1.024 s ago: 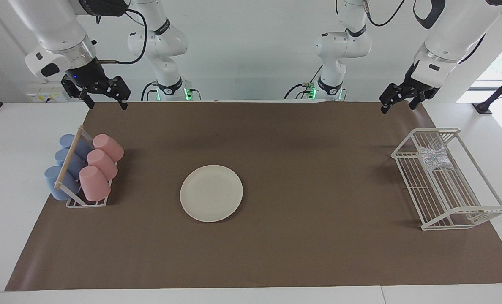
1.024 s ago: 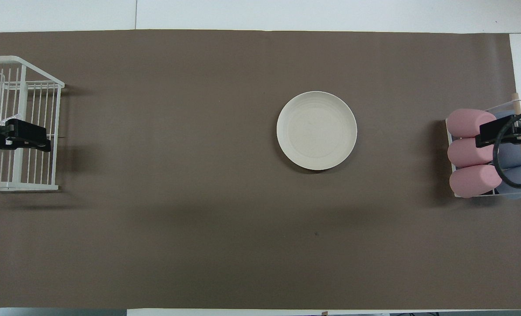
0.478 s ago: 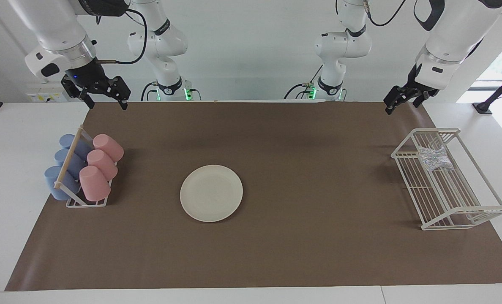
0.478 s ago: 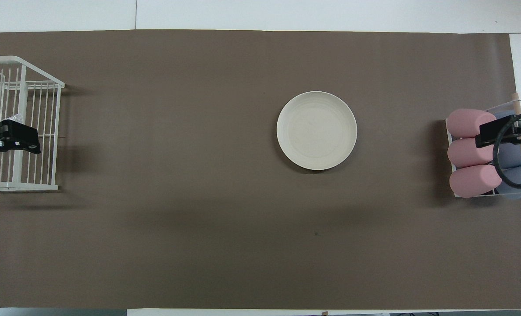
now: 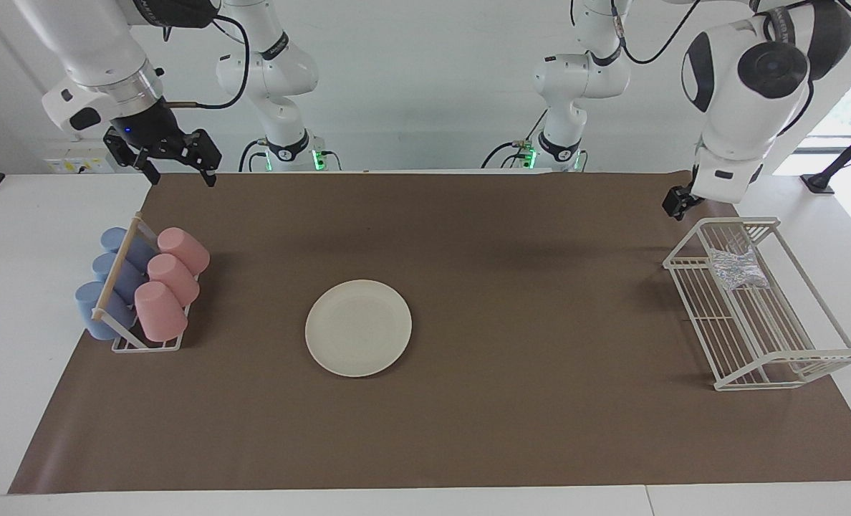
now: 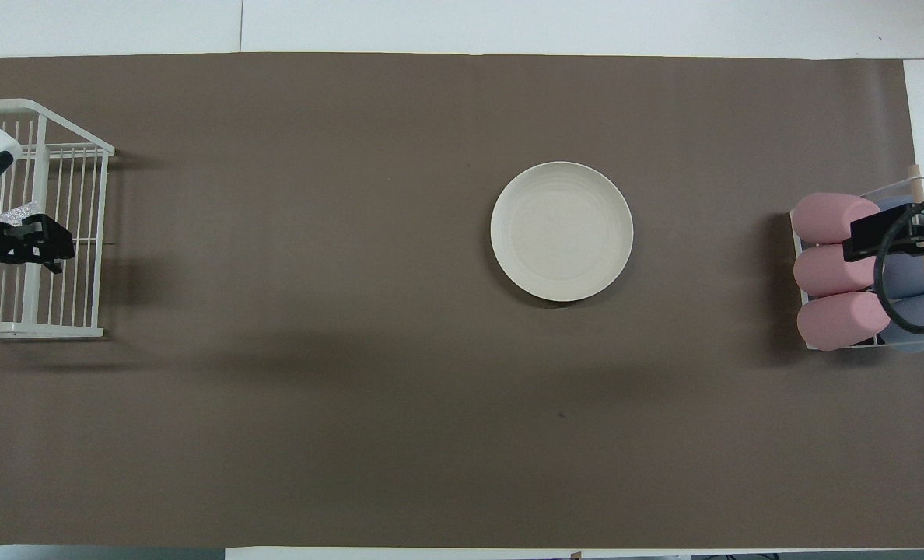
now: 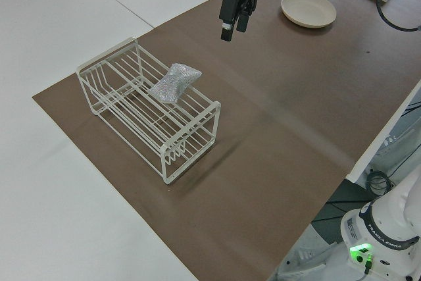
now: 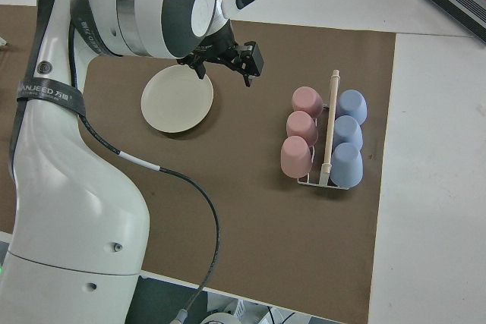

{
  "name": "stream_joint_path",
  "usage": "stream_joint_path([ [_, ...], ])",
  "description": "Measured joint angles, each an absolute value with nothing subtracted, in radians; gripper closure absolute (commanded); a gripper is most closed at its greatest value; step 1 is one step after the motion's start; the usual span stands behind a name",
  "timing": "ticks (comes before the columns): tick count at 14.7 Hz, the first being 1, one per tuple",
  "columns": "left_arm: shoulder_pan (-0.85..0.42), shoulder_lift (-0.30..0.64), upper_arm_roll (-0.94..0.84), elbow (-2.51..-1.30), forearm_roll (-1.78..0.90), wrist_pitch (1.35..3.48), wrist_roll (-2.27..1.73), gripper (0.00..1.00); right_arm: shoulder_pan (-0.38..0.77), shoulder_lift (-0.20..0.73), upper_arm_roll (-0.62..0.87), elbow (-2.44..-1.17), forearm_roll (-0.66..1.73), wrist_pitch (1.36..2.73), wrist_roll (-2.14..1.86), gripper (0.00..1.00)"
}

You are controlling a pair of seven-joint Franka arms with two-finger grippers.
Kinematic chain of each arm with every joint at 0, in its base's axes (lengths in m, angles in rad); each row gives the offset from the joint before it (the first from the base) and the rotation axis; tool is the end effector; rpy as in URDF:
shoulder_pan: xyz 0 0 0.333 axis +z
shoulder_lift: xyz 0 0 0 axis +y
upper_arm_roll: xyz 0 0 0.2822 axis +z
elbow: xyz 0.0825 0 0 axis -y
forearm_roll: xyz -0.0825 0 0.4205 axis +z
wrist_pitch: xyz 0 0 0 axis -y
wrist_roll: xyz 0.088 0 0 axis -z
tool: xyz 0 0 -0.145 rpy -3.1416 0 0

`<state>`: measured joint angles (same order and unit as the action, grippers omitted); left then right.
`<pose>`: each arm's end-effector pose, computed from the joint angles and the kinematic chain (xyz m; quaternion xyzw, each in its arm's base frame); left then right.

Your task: Wipe plate with sponge

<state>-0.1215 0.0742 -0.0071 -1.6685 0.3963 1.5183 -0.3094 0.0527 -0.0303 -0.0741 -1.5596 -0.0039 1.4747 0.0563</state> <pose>0.5897 -0.0180 0.4681 -0.9714 -0.0762 0.0645 0.2154 0.5704 -0.0133 0.5678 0.9989 -0.0389 -0.0273 0.0013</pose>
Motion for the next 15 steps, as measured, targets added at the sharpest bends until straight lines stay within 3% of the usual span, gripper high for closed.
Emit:
stream_joint_path([
  [5,-0.145,0.218,-0.007,-1.666,0.56,1.585,-0.372,0.0,0.054,-0.03,-0.073,-1.56,-0.004,1.475,0.073,0.0],
  [13,-0.142,0.368,-0.004,-1.641,0.795,1.611,-0.411,0.0,0.055,-0.031,-0.028,-1.558,0.008,1.475,0.265,0.0],
  [15,-0.142,0.372,-0.004,-1.633,0.8,1.611,-0.411,0.07,0.056,-0.031,-0.009,-1.558,0.012,1.475,0.329,0.0],
])
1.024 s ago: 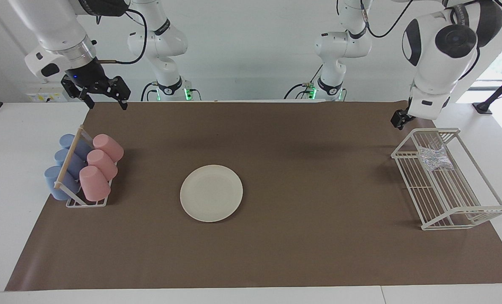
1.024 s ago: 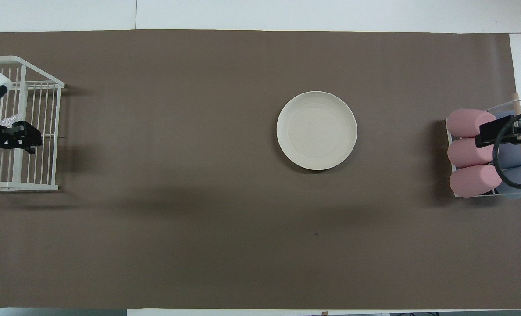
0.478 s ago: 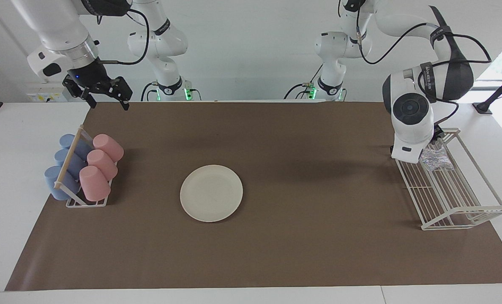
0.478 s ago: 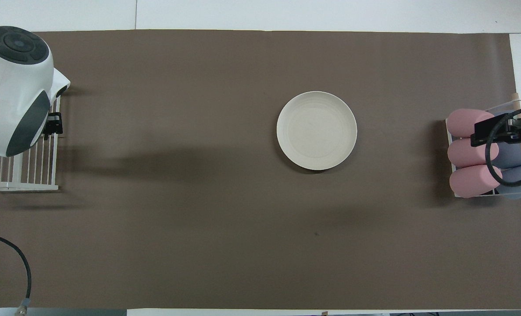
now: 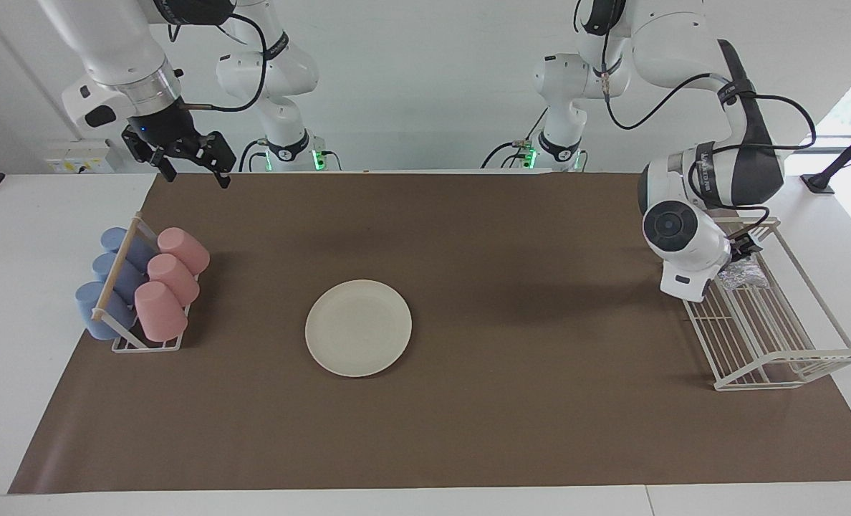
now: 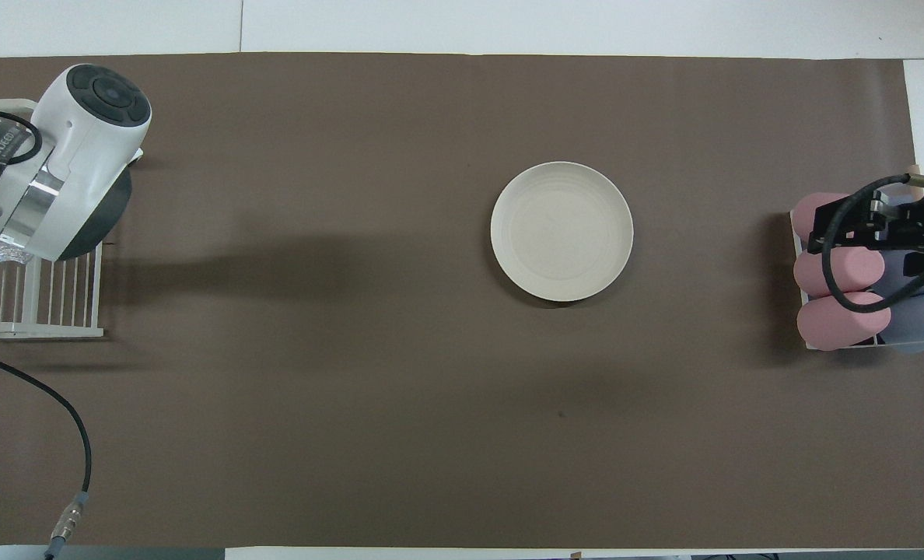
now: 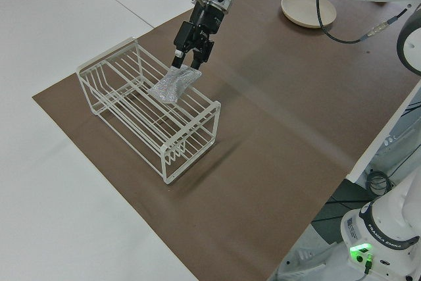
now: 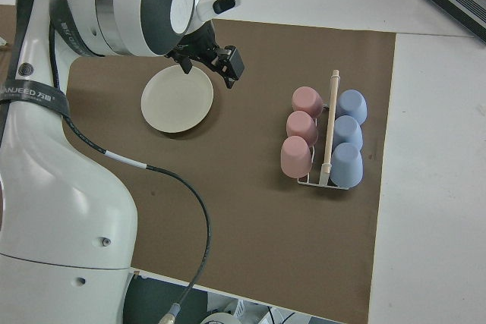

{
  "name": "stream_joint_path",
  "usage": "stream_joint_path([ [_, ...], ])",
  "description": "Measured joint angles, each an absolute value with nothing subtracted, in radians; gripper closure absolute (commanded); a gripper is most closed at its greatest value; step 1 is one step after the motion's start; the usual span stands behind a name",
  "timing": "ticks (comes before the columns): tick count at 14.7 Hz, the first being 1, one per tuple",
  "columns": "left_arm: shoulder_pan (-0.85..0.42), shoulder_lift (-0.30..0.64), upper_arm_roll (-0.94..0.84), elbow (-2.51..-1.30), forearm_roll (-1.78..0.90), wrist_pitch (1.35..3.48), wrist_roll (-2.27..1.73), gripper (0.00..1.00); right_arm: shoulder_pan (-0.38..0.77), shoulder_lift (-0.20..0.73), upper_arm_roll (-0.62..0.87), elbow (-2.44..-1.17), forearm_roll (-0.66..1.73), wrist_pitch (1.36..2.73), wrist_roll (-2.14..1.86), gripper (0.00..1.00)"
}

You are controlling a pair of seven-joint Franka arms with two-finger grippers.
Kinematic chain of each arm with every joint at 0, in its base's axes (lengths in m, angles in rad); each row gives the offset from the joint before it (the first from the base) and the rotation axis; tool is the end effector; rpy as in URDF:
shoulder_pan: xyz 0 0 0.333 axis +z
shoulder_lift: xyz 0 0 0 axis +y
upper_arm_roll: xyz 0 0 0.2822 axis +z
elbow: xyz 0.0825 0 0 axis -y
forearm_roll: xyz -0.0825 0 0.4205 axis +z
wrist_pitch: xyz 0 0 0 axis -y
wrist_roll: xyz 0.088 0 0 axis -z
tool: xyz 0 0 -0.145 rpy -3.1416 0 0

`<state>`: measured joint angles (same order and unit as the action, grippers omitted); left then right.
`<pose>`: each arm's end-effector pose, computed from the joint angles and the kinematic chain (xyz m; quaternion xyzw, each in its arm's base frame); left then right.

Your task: Wipe plate with sponge

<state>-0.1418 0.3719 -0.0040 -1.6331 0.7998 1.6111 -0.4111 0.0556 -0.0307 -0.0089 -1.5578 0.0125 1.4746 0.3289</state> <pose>0.6472 0.0076 0.3349 -0.9077 -0.0288 0.0695 0.4127 0.5699 0.0285 0.5690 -0.9898 0.1401 0.0270 0.0014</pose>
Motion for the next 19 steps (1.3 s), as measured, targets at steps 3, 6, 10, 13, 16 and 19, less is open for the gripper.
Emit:
stream_joint_path([
  [3,-0.142,0.372,-0.004,-1.609,0.8,1.602,-0.411,0.18,0.057,-0.032,0.034,-1.557,0.014,1.475,0.431,0.0],
  [6,-0.142,0.372,-0.004,-1.603,0.801,1.595,-0.411,0.19,0.058,-0.036,0.081,-1.554,0.014,1.475,0.54,0.0],
  [10,-0.142,0.372,-0.004,-1.603,0.801,1.595,-0.411,0.23,0.059,-0.045,0.143,-1.547,0.014,1.474,0.682,0.0],
  [13,-0.14,0.373,-0.003,-1.603,0.801,1.595,-0.411,0.51,0.059,-0.045,0.162,-1.546,0.025,1.474,0.751,0.0],
  [16,-0.139,0.375,-0.002,-1.603,0.801,1.595,-0.411,1.0,0.059,-0.045,0.168,-1.545,0.075,1.474,0.852,0.0],
  [19,-0.139,0.374,-0.001,-1.596,0.801,1.595,-0.411,1.0,0.059,-0.046,0.189,-1.545,0.117,1.474,0.974,0.0],
])
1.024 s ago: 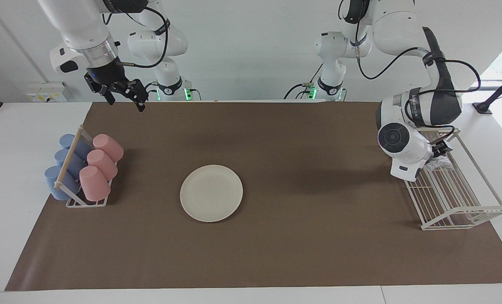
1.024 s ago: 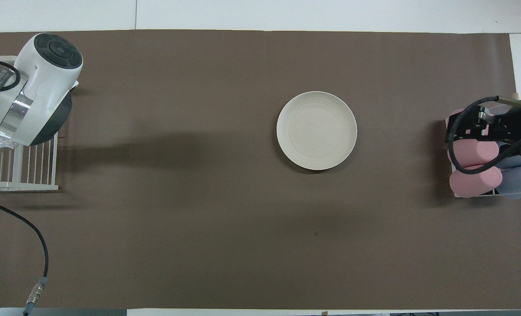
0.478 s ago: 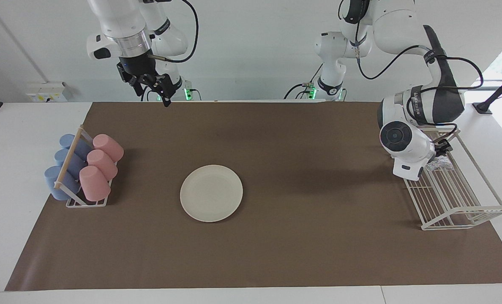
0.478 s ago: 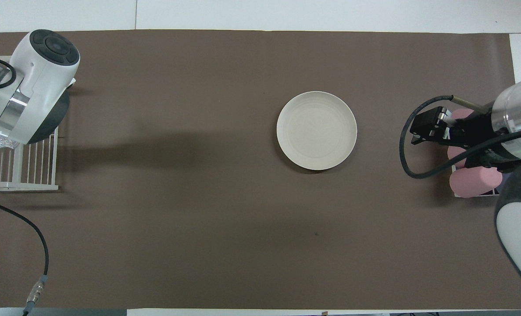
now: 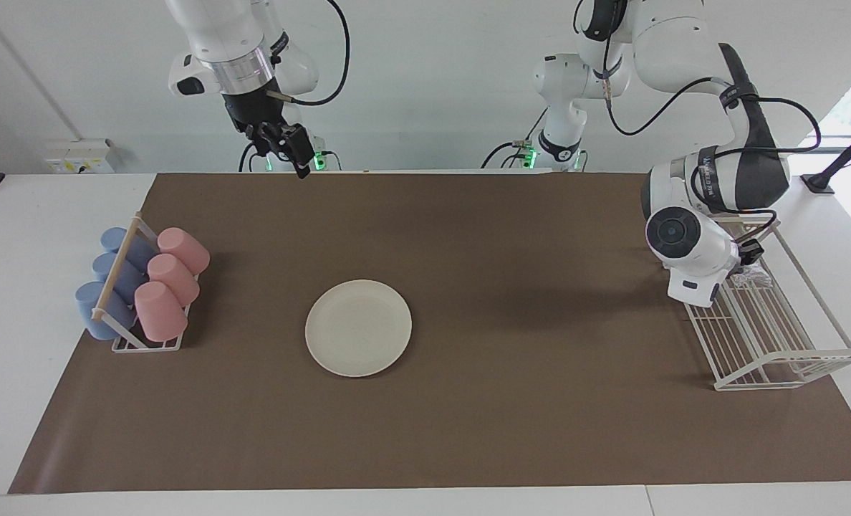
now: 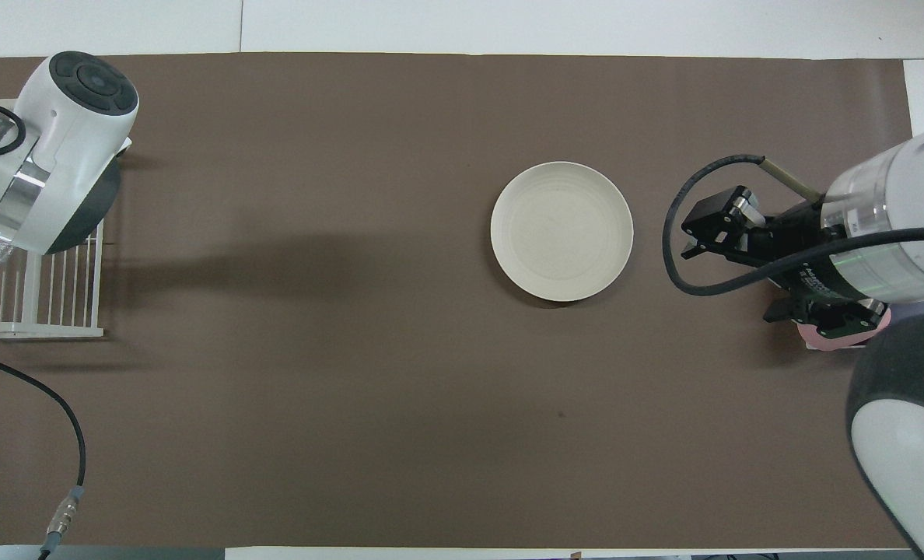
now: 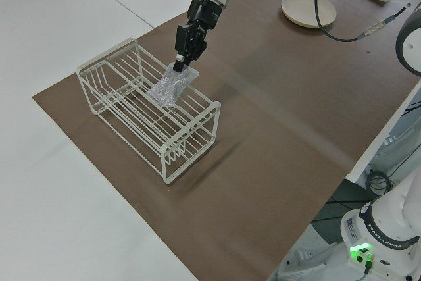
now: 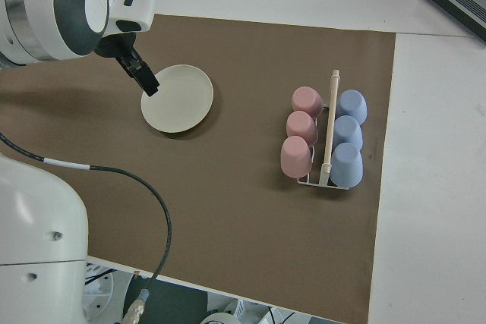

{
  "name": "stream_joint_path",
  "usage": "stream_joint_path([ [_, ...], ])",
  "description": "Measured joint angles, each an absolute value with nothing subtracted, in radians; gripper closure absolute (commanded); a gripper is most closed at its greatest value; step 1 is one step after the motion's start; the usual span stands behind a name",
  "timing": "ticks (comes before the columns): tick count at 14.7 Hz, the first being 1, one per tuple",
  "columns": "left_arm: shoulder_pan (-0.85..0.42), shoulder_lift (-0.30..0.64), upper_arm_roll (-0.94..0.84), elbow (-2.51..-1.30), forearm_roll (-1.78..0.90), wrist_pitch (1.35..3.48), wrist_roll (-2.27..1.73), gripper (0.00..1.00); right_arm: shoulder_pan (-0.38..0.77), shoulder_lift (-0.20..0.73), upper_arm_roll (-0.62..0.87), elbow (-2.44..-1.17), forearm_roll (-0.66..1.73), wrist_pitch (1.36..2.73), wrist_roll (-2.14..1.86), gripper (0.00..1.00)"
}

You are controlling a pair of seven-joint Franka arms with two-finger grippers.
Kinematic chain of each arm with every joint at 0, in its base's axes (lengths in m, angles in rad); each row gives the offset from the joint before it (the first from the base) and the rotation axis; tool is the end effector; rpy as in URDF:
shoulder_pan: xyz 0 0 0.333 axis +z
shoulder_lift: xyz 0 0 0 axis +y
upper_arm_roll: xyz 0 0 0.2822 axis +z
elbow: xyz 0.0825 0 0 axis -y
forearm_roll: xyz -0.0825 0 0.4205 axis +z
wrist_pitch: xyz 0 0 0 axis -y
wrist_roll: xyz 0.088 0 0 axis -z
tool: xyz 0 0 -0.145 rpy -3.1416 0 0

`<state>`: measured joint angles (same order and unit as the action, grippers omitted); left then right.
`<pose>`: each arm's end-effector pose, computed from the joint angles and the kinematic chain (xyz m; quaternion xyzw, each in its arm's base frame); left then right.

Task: Wipe plate with sponge
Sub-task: 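Lift the clear scrubber with the left gripper while the right gripper approaches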

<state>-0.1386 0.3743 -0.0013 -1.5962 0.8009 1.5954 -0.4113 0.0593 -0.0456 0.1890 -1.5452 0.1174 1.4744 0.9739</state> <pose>0.6531 0.0116 0.3506 -0.9076 -0.0411 0.0616 0.4132 0.5453 0.1588 0.5841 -0.9351 0.3499 0.0417 0.0369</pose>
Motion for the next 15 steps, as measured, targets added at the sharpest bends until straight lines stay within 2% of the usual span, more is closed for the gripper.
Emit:
stream_joint_path([
  [7,-0.138,0.364,0.001,-1.558,0.789,1.569,-0.411,1.0,0.078,-0.05,0.207,-1.548,0.244,1.495,1.259,0.0],
  [11,-0.139,0.341,-0.005,-1.383,0.555,1.399,-0.409,1.0,0.16,-0.052,0.209,-1.555,0.251,1.578,1.467,0.0],
  [15,-0.133,0.285,0.016,-1.226,0.182,1.277,-0.414,1.0,0.189,-0.061,0.209,-1.578,0.29,1.615,1.591,0.0],
])
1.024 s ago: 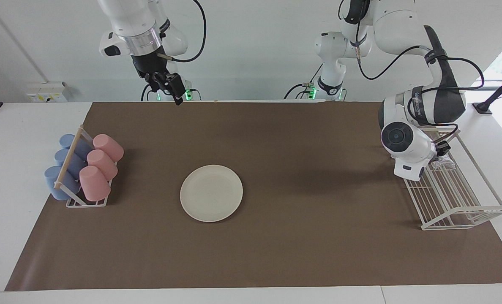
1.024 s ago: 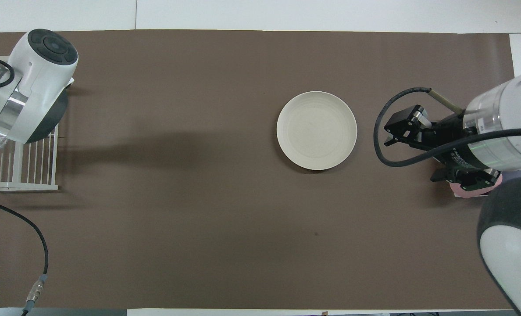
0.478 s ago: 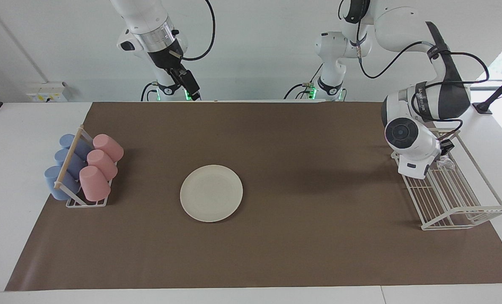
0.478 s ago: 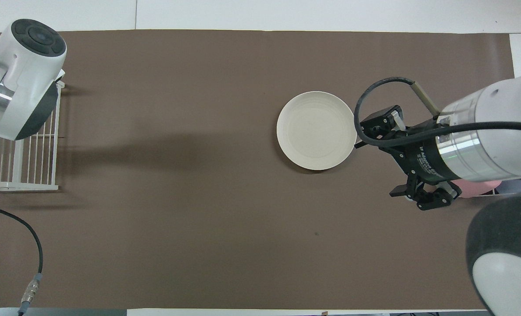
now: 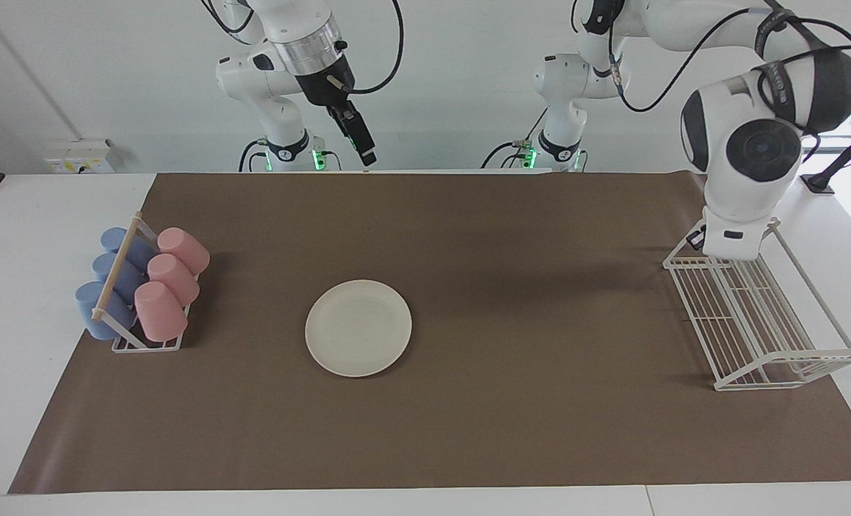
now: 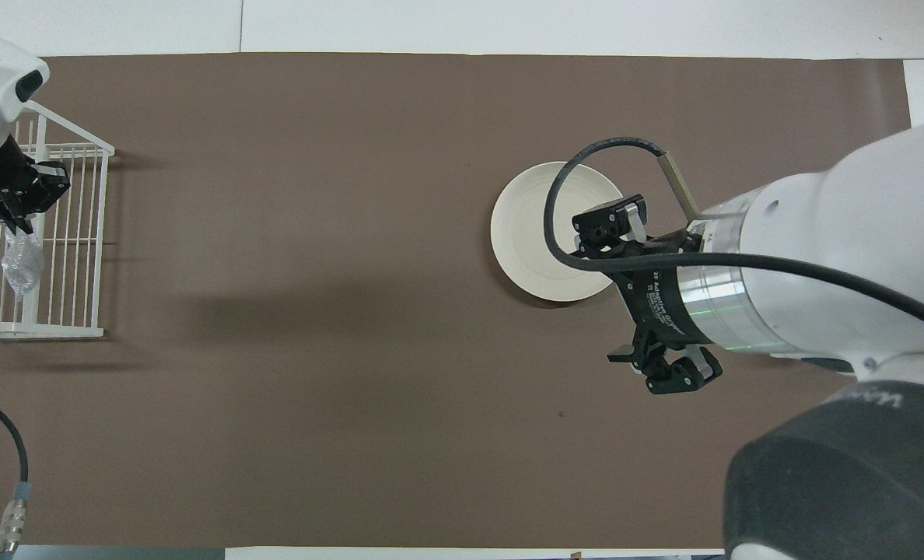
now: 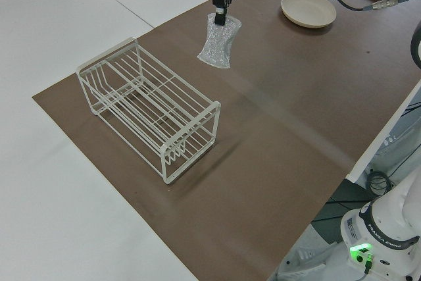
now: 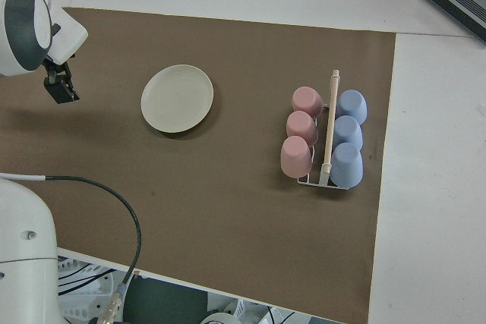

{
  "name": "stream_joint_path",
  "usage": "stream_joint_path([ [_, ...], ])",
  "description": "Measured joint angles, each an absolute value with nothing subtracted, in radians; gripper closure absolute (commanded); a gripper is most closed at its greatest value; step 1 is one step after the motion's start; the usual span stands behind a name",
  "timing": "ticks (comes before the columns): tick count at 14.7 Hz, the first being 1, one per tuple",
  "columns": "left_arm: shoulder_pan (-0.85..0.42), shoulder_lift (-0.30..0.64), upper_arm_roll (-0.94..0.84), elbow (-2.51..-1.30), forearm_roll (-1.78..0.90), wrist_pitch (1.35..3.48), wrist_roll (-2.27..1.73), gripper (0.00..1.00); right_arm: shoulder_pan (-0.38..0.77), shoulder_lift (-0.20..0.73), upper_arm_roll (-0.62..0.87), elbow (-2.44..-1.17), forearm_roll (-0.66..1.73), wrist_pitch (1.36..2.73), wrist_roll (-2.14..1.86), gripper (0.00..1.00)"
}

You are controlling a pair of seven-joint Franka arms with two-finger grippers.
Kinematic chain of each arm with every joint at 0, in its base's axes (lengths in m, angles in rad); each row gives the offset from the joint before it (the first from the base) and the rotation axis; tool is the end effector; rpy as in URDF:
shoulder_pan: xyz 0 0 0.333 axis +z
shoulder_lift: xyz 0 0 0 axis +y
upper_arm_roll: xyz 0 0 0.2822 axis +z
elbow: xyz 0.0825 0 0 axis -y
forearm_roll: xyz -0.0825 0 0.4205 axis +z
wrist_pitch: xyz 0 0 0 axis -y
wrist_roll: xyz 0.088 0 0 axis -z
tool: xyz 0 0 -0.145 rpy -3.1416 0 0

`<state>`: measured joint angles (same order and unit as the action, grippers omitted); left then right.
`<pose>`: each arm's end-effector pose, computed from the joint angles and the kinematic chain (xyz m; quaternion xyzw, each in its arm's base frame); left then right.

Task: Wipe plate with sponge
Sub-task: 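Lift the clear scrubber with the left gripper while the right gripper approaches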

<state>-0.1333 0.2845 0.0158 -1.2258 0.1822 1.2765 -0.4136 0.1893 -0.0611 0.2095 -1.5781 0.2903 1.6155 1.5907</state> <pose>0.6240 -0.0450 0.5299 -0.9757 -0.1617 0.0879 0.1190 0.5199 0.2662 0.5936 -0.8191 0.5547 0.0898 0.1157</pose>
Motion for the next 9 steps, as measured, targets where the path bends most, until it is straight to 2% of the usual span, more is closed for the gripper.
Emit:
stream_joint_path([
  [3,-0.079,0.215,0.031,-1.211,-0.105,1.253,-0.477,1.0,0.21,-0.071,0.21,-1.596,0.303,1.658,1.668,0.0],
  [6,-0.006,0.183,0.034,-1.217,-0.377,1.255,-0.515,1.0,0.279,-0.08,0.211,-1.633,0.303,1.771,1.807,0.0],
  [9,0.06,0.137,0.035,-1.335,-0.606,1.367,-0.507,1.0,0.337,-0.083,0.212,-1.661,0.303,1.844,1.865,0.0],
])
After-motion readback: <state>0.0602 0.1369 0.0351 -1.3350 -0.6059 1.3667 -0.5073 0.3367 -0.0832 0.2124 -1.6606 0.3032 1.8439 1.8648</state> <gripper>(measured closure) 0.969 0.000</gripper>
